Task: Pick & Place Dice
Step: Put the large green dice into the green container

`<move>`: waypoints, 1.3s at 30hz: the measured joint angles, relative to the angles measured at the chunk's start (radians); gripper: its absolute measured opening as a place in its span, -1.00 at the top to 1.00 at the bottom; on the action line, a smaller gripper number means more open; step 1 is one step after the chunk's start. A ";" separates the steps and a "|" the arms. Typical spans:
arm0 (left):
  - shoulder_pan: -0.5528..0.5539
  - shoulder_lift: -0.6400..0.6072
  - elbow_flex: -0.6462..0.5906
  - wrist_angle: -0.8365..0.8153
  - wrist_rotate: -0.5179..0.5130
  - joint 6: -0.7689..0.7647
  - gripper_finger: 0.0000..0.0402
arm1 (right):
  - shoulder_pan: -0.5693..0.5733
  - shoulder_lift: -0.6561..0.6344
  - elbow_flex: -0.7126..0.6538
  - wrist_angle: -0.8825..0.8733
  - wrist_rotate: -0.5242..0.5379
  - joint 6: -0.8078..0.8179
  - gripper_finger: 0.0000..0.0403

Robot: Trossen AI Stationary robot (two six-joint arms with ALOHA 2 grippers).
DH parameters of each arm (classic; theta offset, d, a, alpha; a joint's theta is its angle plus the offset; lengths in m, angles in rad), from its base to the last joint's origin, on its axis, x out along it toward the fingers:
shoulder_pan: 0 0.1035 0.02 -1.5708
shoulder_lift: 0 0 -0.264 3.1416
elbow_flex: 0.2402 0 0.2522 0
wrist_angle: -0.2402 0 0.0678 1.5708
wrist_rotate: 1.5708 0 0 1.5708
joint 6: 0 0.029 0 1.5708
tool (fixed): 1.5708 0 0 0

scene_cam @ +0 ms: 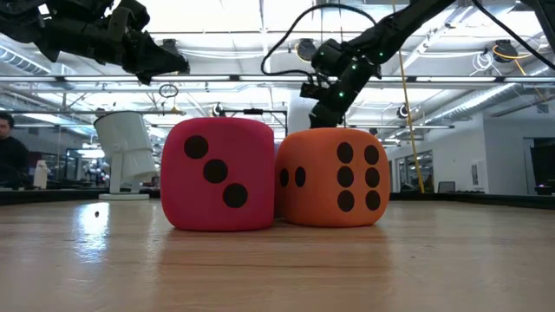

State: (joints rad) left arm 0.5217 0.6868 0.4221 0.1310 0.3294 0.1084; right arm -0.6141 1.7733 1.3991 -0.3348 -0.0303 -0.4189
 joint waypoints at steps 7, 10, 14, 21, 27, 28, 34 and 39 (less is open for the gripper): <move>0.000 0.000 0.000 0.000 0.000 0.014 0.92 | -0.002 -0.013 -0.001 -0.142 -0.230 -0.097 -0.95; 0.000 0.000 0.000 0.000 0.000 0.015 0.92 | -0.002 -0.016 0.000 -0.158 -0.242 -0.188 -0.95; 0.000 0.000 0.000 -0.001 0.000 0.016 0.92 | 0.000 -0.013 0.000 -0.167 -0.236 -0.222 -0.95; 0.000 0.000 0.000 -0.003 0.000 0.035 0.92 | -0.020 -0.014 0.000 -0.211 -0.234 -0.254 -0.98; 0.000 0.000 0.000 -0.009 0.000 0.049 0.92 | -0.052 -0.014 0.000 -0.224 -0.245 -0.280 -0.98; 0.000 0.000 0.000 -0.009 0.000 0.049 0.92 | -0.059 -0.011 0.000 -0.221 -0.260 -0.274 -0.98; 0.000 0.000 0.000 -0.009 0.000 0.067 0.92 | -0.065 0.047 -0.001 -0.222 -0.278 -0.257 -0.99; 0.000 0.000 0.000 -0.009 0.000 0.069 0.92 | -0.070 0.104 0.000 -0.192 -0.261 -0.264 -0.99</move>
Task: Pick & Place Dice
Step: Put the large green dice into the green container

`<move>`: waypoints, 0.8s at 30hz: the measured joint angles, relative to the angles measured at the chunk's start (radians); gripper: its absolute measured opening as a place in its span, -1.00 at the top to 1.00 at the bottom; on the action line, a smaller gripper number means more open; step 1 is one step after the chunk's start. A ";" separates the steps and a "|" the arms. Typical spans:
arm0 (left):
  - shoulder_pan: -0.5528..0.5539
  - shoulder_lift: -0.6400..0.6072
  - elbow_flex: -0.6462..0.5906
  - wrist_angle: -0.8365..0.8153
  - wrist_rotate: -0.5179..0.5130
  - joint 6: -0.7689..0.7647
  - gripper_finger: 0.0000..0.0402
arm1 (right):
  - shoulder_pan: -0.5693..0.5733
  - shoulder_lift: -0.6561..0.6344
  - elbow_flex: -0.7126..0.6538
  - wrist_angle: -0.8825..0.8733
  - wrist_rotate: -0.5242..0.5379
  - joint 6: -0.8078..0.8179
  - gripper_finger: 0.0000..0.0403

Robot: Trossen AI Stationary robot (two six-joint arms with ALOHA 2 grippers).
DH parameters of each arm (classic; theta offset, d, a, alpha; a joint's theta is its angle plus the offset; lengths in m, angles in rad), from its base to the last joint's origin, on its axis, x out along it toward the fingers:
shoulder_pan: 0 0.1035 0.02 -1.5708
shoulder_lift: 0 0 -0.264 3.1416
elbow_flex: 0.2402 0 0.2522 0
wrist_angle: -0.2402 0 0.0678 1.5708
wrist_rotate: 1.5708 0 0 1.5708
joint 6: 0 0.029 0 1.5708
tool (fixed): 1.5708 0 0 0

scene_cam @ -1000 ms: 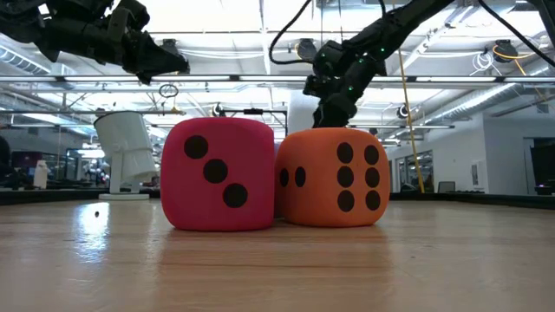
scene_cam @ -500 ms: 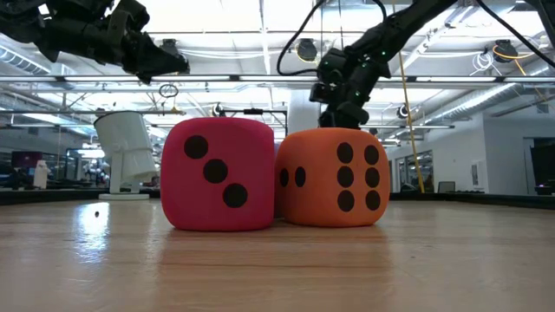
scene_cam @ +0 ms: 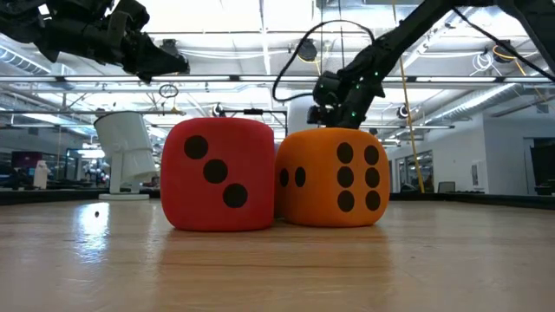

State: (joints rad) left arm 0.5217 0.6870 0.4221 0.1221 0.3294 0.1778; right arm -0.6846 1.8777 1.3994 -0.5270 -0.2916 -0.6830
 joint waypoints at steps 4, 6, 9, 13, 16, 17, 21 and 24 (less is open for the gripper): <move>0.000 0.000 0.000 0.000 0.000 0.001 0.92 | -0.009 0.033 0.000 -0.008 0.001 0.016 -0.99; 0.000 0.000 0.000 0.000 0.000 0.001 0.92 | -0.010 0.051 -0.001 -0.019 0.006 0.016 -0.99; 0.000 0.000 0.000 0.000 0.000 0.001 0.92 | -0.006 0.066 -0.001 -0.017 0.008 0.017 -0.98; 0.000 0.000 0.000 0.001 0.000 0.001 0.92 | 0.008 0.065 -0.001 -0.006 0.006 0.026 -0.90; 0.000 0.000 0.000 0.001 0.000 0.001 0.92 | 0.013 0.048 -0.001 -0.004 0.003 0.052 -0.81; 0.000 0.000 0.000 0.001 0.000 0.001 0.92 | 0.014 0.041 -0.001 -0.002 0.000 0.054 -0.78; 0.000 0.000 0.000 0.001 0.000 0.000 0.92 | 0.019 0.010 -0.001 -0.010 -0.007 0.069 -0.78; 0.000 0.000 0.000 0.001 0.000 -0.002 0.92 | 0.027 -0.015 -0.001 -0.030 -0.046 0.070 -0.84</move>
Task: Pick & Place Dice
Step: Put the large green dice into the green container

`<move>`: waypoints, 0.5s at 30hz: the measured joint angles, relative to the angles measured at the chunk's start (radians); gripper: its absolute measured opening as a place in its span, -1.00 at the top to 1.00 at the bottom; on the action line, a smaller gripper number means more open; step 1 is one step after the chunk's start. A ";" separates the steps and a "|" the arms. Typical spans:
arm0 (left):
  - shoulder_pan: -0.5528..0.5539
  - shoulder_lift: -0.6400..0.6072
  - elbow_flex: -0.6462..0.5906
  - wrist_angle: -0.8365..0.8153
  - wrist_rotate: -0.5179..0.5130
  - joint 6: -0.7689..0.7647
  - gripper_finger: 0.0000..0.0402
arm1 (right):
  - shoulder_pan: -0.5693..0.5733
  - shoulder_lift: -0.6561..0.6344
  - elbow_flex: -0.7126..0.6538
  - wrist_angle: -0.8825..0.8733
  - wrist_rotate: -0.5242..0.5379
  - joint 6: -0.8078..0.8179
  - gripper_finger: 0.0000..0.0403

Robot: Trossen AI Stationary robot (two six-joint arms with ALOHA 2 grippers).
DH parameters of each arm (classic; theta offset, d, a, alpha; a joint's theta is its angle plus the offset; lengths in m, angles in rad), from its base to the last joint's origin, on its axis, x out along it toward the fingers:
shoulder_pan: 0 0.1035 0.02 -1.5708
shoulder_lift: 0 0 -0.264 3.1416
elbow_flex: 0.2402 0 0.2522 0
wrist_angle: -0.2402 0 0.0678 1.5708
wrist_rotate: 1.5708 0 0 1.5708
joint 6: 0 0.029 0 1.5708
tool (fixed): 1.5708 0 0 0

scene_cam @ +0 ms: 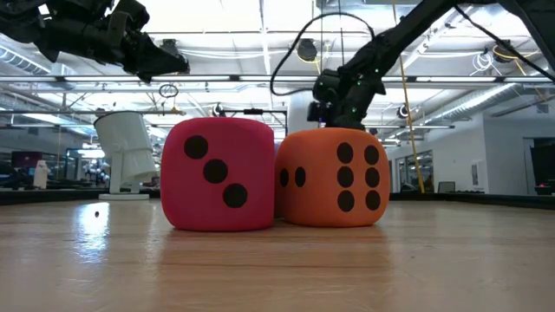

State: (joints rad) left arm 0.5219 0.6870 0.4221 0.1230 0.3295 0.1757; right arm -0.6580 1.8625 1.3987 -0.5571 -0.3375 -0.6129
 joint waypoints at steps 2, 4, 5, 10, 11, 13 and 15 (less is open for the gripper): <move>0.000 0.000 0.000 0.000 0.000 0.000 0.92 | 0.010 -0.008 0.000 0.001 -0.003 0.010 -0.85; 0.000 0.000 0.000 0.000 0.000 0.000 0.92 | 0.021 -0.009 0.000 -0.013 0.016 0.005 -0.84; 0.000 0.000 0.000 0.000 0.000 0.000 0.92 | 0.026 -0.009 0.000 -0.017 0.028 -0.003 -0.83; 0.000 0.000 0.000 0.001 0.000 0.000 0.92 | 0.041 -0.009 0.000 0.046 0.204 -0.048 -0.81; 0.000 0.000 0.000 0.001 0.000 0.000 0.92 | 0.039 -0.009 0.000 0.070 0.220 -0.049 -0.81; 0.000 0.000 0.000 0.001 0.000 0.000 0.92 | 0.027 -0.009 0.000 0.106 0.228 -0.051 -0.81; 0.000 0.000 0.000 0.001 0.000 0.000 0.92 | 0.010 -0.009 0.000 0.138 0.228 -0.052 -0.81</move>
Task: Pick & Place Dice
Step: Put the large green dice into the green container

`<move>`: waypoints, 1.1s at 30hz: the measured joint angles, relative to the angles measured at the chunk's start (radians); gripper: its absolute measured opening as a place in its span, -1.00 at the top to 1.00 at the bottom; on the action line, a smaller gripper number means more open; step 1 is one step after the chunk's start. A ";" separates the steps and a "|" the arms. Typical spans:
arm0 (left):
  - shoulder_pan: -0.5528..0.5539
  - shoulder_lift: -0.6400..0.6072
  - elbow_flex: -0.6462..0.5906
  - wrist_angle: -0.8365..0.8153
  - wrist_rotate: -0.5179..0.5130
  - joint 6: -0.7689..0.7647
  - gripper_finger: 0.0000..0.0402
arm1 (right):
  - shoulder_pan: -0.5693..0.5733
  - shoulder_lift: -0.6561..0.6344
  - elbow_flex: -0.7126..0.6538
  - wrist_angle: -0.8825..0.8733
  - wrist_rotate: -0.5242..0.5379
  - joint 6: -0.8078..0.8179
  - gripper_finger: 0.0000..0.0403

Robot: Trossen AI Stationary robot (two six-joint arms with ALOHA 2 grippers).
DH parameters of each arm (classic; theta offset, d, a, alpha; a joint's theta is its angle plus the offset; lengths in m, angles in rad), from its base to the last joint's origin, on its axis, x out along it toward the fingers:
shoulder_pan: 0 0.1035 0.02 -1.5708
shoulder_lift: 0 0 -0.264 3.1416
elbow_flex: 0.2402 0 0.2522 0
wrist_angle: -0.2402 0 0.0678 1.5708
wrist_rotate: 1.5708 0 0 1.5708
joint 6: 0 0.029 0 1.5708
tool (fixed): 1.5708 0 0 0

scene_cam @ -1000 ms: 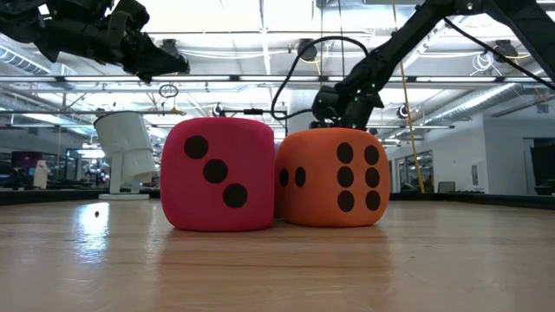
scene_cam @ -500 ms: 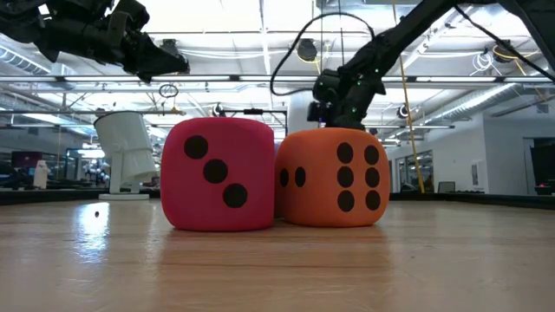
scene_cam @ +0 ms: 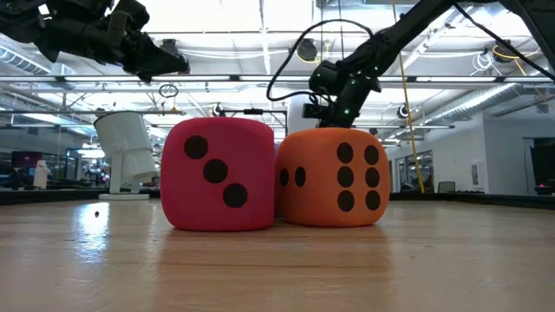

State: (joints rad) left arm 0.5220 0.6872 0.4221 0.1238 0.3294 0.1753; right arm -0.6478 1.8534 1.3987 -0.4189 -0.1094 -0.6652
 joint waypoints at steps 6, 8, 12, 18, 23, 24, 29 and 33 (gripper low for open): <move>-0.001 0.000 0.000 0.000 -0.030 -0.033 0.92 | -0.039 0.000 0.000 0.105 -0.118 0.040 -0.81; 0.000 0.000 0.000 0.000 -0.069 -0.046 0.92 | -0.039 0.000 0.000 0.145 -0.131 0.041 -0.81; 0.000 0.000 0.000 0.000 -0.092 -0.042 0.92 | -0.038 0.001 0.027 0.146 -0.182 0.062 -0.81; 0.000 0.000 0.000 0.012 -0.095 -0.038 0.92 | -0.019 0.078 0.146 0.044 -0.208 0.075 -0.81; 0.000 0.000 0.000 0.012 -0.095 -0.024 0.92 | -0.008 0.184 0.277 -0.078 -0.205 0.062 -0.81; 0.000 0.000 0.000 0.011 -0.094 -0.023 0.92 | -0.005 0.206 0.300 -0.079 -0.205 0.062 -0.81; 0.000 0.009 0.000 0.008 -0.095 -0.022 0.92 | -0.005 0.281 0.376 -0.128 -0.209 0.061 -0.81; 0.000 0.034 0.000 0.009 -0.095 -0.011 0.92 | 0.001 0.316 0.382 -0.135 -0.214 0.054 -0.81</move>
State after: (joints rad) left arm 0.5220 0.7214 0.4221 0.1326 0.2344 0.1642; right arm -0.6472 2.1689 1.7809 -0.5541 -0.3237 -0.6109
